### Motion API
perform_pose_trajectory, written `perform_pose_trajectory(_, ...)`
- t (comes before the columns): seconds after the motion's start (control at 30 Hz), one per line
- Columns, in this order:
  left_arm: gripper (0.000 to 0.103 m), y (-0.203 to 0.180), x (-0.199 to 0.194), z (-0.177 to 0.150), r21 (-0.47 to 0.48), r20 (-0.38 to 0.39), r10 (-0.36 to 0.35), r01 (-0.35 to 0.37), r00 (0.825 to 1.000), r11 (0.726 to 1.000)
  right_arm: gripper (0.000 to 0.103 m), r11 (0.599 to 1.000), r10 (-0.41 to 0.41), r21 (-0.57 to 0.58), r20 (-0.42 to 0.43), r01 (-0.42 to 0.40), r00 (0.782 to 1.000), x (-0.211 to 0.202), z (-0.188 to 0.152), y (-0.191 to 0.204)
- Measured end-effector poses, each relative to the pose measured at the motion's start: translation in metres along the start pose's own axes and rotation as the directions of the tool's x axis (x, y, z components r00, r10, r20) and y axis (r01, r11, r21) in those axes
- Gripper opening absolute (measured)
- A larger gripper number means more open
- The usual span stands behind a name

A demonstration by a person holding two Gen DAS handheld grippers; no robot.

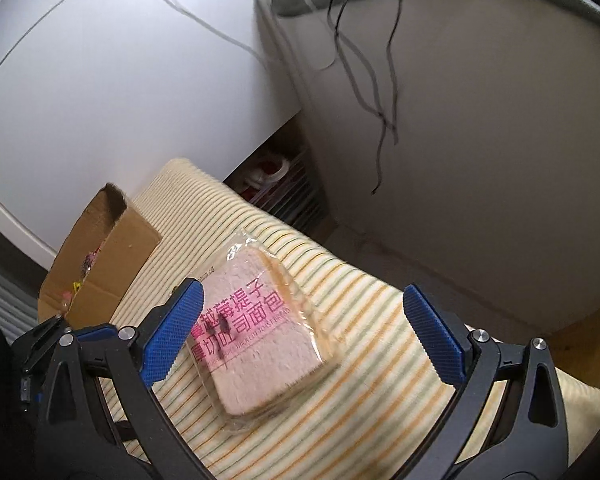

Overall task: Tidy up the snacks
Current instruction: 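Grasp the bagged bread loaf with the left and right tools together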

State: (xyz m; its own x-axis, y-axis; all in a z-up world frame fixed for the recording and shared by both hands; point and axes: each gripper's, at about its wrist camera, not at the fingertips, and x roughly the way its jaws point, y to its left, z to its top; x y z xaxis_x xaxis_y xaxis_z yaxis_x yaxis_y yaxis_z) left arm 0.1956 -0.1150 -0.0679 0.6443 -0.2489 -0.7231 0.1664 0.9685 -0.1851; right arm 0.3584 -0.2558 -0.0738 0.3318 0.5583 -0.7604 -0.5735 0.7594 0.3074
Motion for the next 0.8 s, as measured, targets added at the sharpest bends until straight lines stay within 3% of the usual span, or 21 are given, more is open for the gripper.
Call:
perform_pose_trajectory(0.43, 0.078, 0.011, 0.032, 0.010, -0.067, -0.044, -0.020, 0.017, 0.999, 0.998, 0.102, 0.996, 0.073, -0.049, -0.084, -0.078, 0.994, 0.030, -0.002, 0.012)
perform_pose_trajectory(0.53, 0.078, 0.010, 0.035, 0.013, -0.064, -0.047, -0.019, 0.016, 0.999, 0.998, 0.094, 0.994, 0.087, -0.053, -0.107, -0.093, 0.990, 0.035, -0.004, 0.016)
perform_pose_trajectory(0.8, 0.079, 0.006, 0.046, 0.016, -0.072, -0.066, -0.024, 0.019, 0.998, 0.997, 0.086, 0.994, 0.083, -0.067, -0.123, -0.091, 0.989, 0.035, -0.010, 0.025)
